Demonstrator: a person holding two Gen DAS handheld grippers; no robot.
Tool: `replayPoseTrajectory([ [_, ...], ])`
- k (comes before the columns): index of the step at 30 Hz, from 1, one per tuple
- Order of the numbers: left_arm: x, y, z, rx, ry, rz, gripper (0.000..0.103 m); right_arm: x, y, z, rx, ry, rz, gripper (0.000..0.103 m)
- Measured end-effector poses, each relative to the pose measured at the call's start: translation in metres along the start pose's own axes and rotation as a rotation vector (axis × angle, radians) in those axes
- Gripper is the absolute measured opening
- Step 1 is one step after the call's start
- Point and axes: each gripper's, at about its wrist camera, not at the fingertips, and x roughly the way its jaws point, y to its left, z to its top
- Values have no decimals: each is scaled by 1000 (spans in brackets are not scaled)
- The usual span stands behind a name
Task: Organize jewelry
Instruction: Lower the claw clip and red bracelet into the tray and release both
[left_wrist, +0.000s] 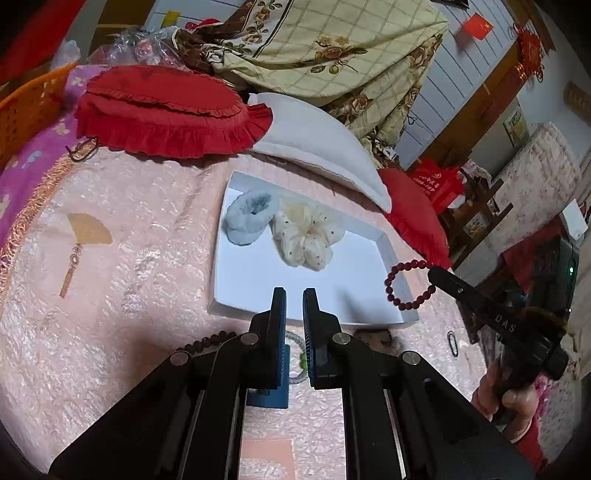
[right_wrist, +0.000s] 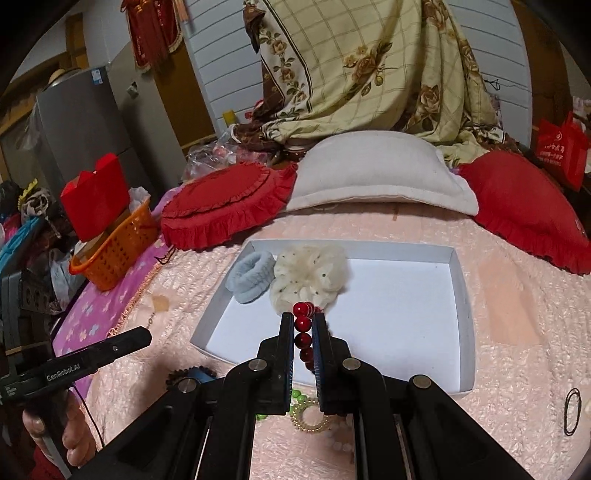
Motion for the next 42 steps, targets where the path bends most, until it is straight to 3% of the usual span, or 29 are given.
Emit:
replayPoseTrajectory([
  [2, 3, 3, -9, 21, 14, 48, 17, 3, -2, -5, 2, 11, 6, 9],
  [4, 10, 9, -18, 33, 35, 93, 44, 9, -5, -11, 7, 29, 12, 9],
  [11, 31, 0, -43, 138, 90, 164, 48, 24, -16, -33, 40, 86, 29, 9],
  [13, 39, -8, -50, 179, 101, 195, 59, 24, -18, -36, 47, 93, 32, 9],
  [17, 56, -19, -62, 253, 164, 200, 59, 23, -19, -39, 53, 96, 35, 9],
  [21, 64, -25, -69, 309, 177, 267, 59, 24, -17, -41, 51, 98, 36, 9],
  [23, 69, -23, -71, 303, 196, 298, 50, 25, -17, -42, 50, 98, 35, 9],
  [24, 69, -21, -71, 301, 188, 303, 50, 25, -16, -42, 47, 98, 35, 9],
  [29, 53, -19, -64, 259, 127, 259, 50, 21, -13, -40, 34, 82, 33, 9],
  [32, 31, -20, -52, 210, 78, 183, 50, 15, -13, -35, 31, 61, 39, 9],
  [36, 17, -31, -32, 184, 39, 137, 50, 7, -21, -16, 48, 26, 43, 9],
  [42, 40, -57, 8, 180, 61, 109, 50, 6, -46, 21, 68, -8, 6, 9],
])
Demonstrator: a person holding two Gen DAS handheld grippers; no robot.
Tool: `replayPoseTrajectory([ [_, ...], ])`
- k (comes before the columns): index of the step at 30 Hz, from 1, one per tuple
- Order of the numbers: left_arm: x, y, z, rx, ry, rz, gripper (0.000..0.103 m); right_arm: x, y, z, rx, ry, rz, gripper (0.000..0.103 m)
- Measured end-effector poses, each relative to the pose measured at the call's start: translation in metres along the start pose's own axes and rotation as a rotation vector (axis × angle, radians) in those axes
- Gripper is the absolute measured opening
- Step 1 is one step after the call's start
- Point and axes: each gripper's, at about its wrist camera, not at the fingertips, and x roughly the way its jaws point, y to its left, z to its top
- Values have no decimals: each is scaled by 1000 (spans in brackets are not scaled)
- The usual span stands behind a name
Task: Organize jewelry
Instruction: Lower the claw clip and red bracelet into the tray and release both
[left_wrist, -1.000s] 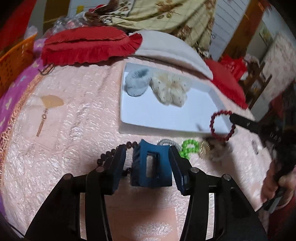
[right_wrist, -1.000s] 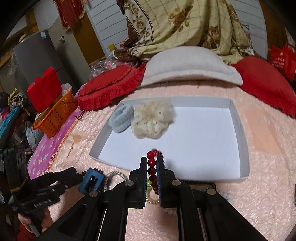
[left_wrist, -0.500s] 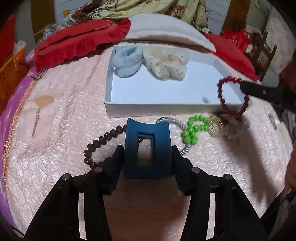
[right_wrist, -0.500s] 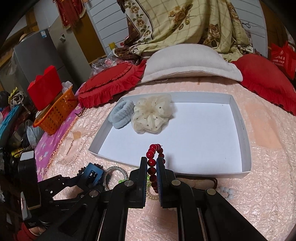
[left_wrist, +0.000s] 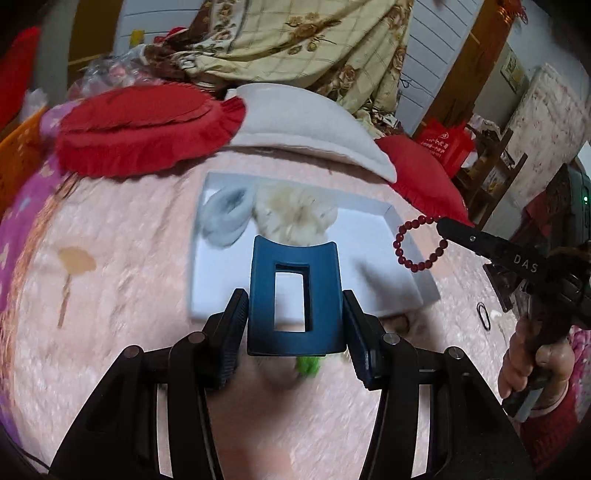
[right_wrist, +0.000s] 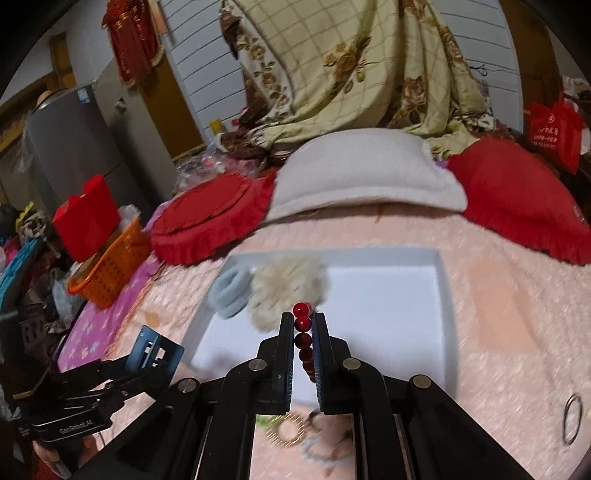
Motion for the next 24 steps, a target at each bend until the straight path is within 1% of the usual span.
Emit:
replayPoseTrajectory([
  [2, 18, -12, 15, 21, 15, 14, 50, 11, -12, 11, 14, 13, -24, 9],
  [5, 50, -32, 33, 49, 48, 0, 50, 32, -30, 24, 29, 38, -68, 9],
  [7, 78, -44, 46, 58, 76, -4, 50, 45, -43, 31, 46, 56, -80, 9],
  [9, 101, -53, 53, 69, 101, -1, 50, 57, -57, 36, 80, 67, -77, 9],
  [11, 126, -60, 59, 81, 127, 14, 50, 70, -72, 41, 125, 77, -54, 9],
  [15, 167, -64, 68, 99, 162, 66, 50, 96, -99, 42, 209, 105, -11, 9],
  [18, 181, -66, 74, 108, 165, 82, 50, 111, -111, 36, 236, 130, -10, 9],
  [21, 183, -68, 80, 114, 146, 79, 52, 116, -122, 29, 250, 148, -45, 9],
  [22, 185, -70, 81, 114, 145, 76, 54, 116, -123, 28, 245, 152, -57, 14],
  [23, 185, -71, 81, 113, 143, 72, 54, 116, -125, 28, 238, 157, -72, 26],
  [24, 185, -72, 82, 112, 140, 69, 55, 114, -128, 27, 233, 156, -81, 34],
])
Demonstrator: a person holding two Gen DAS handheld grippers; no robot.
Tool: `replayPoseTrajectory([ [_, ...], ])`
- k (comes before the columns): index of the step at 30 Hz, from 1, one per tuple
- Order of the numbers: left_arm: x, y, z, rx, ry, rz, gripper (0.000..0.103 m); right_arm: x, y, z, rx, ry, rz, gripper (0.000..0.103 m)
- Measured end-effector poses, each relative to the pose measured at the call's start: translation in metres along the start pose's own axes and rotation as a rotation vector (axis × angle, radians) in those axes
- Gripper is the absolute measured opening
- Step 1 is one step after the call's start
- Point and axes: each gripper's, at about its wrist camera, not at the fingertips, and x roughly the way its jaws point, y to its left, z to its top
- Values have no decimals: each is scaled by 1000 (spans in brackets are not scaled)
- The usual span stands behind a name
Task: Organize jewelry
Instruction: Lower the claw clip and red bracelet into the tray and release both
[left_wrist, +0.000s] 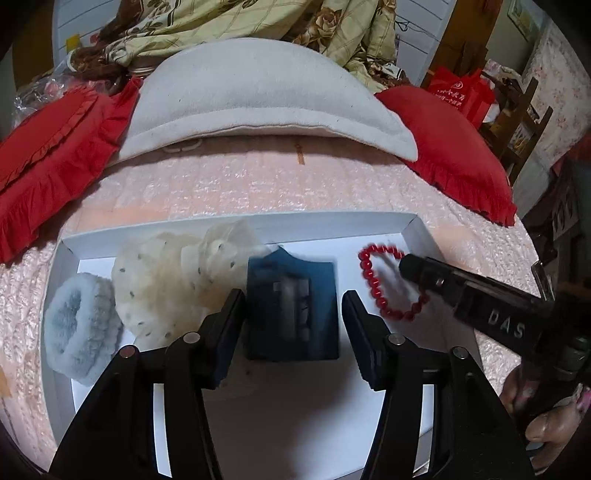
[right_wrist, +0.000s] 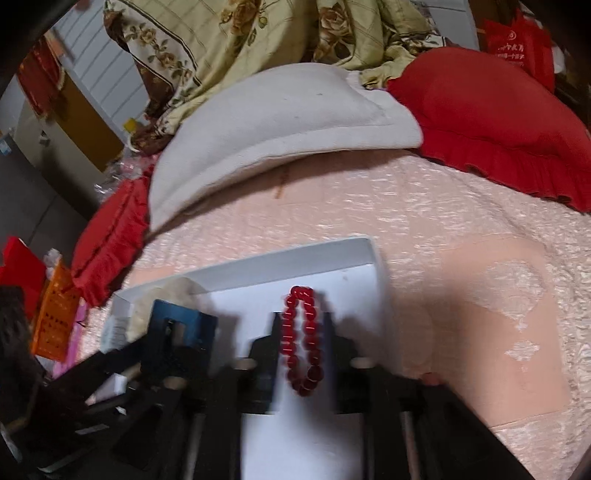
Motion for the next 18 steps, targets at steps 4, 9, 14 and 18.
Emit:
replayPoseTrajectory([
  [4, -10, 0, 0, -10, 1, -15, 56, -21, -8, -1, 14, -38, -3, 43],
  [9, -63, -5, -9, 8, -76, -34, 56, -61, -7, -15, -4, -79, 17, 43],
  [14, -136, 11, -43, 11, -179, 14, 56, -107, 10, -54, -101, -122, 9, 43],
  [18, -178, 49, -85, -20, -246, 135, 56, -125, 12, -96, -92, -138, 19, 43],
])
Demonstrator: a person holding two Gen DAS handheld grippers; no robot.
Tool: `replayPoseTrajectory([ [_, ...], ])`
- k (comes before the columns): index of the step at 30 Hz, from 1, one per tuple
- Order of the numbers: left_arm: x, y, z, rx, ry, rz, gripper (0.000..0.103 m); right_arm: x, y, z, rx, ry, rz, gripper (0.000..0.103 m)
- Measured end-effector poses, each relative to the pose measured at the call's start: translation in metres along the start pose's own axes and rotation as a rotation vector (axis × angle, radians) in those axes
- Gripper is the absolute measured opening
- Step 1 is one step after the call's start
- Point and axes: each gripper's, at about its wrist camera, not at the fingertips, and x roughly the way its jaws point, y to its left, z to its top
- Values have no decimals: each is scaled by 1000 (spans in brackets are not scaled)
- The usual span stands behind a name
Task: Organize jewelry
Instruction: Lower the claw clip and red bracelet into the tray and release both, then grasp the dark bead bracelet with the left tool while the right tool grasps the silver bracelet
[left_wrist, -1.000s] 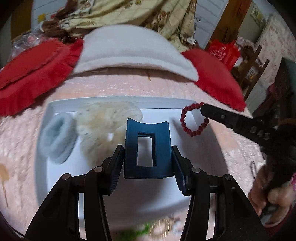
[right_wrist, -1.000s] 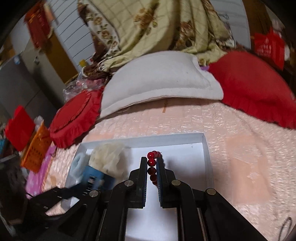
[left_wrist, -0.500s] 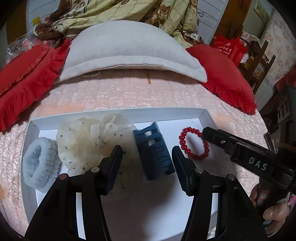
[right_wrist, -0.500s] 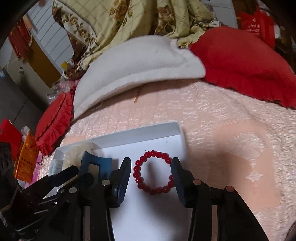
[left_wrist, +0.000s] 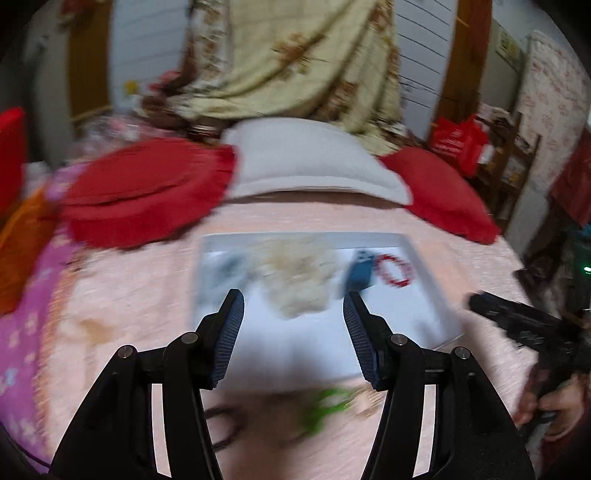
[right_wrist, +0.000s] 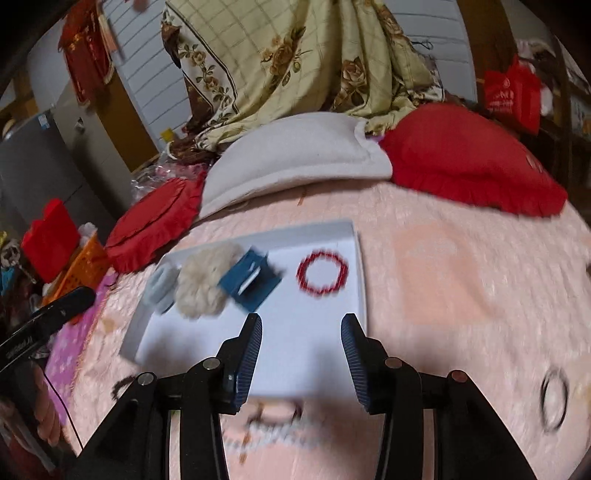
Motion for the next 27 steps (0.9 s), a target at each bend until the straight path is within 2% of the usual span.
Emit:
replayPoseTrajectory([
  [3, -13, 40, -28, -67, -9, 63, 56, -2, 4, -29, 13, 55, 8, 43],
  [6, -4, 74, -55, -145, 47, 71, 56, 4, 17, -57, 14, 118, 68, 43],
  [9, 8, 91, -74, -177, 97, 69, 56, 14, 38, -76, -1, 152, 117, 43],
  [14, 23, 93, -96, -125, 155, 81, 56, 31, 74, -87, -54, 182, 143, 43],
  [19, 37, 87, -112, -17, 214, 145, 56, 40, 117, -93, -158, 207, 210, 43],
  [23, 45, 92, -117, -21, 252, 160, 56, 50, 162, -99, -289, 222, 272, 43],
  [27, 51, 101, -119, -46, 286, 137, 56, 69, 197, -105, -420, 230, 263, 43],
])
